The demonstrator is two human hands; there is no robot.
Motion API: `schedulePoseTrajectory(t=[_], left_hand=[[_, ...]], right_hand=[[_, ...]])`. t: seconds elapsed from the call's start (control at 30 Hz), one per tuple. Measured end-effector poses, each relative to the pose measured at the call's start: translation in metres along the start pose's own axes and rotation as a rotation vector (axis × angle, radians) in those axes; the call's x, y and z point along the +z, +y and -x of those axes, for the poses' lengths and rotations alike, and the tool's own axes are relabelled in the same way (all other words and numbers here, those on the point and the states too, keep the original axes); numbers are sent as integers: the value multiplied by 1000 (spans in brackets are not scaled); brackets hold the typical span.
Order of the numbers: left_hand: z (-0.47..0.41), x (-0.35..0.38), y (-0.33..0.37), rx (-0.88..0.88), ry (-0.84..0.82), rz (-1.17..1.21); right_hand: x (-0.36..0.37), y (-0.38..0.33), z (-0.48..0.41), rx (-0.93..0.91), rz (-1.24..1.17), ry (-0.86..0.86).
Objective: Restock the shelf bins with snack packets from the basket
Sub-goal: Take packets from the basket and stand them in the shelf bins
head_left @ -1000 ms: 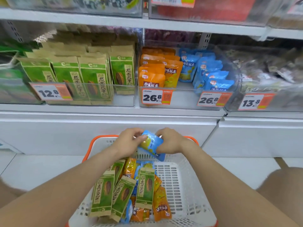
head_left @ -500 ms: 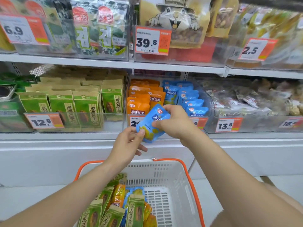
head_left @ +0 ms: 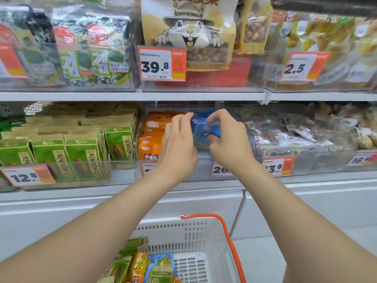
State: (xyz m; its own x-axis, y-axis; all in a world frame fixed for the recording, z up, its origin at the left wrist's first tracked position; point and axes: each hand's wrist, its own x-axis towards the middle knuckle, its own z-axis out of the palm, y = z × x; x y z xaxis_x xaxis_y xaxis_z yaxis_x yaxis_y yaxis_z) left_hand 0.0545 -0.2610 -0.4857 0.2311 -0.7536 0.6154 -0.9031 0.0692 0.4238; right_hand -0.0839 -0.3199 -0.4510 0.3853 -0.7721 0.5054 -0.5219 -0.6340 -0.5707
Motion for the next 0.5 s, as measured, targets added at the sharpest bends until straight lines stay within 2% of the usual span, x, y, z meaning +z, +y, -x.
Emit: schedulePoseTrajectory(t=[0.07, 0.17, 0.23, 0.3, 0.4, 0.5], left_hand=[[-19, 3, 3, 3, -123, 31], [-40, 5, 1, -23, -255, -36], [-49, 7, -2, -26, -235, -99], [-54, 12, -3, -87, -163, -138], [-59, 25, -5, -213, -51, -147], [-70, 38, -8, -284, -44, -76]], right_hand=[[6, 9, -4, -20, -38, -34], [8, 27, -11, 24, -118, 29], [10, 39, -16, 50, -135, 97], [12, 50, -22, 50, -42, 154], [13, 63, -25, 91, 159, 148], [16, 74, -25, 121, 251, 134]])
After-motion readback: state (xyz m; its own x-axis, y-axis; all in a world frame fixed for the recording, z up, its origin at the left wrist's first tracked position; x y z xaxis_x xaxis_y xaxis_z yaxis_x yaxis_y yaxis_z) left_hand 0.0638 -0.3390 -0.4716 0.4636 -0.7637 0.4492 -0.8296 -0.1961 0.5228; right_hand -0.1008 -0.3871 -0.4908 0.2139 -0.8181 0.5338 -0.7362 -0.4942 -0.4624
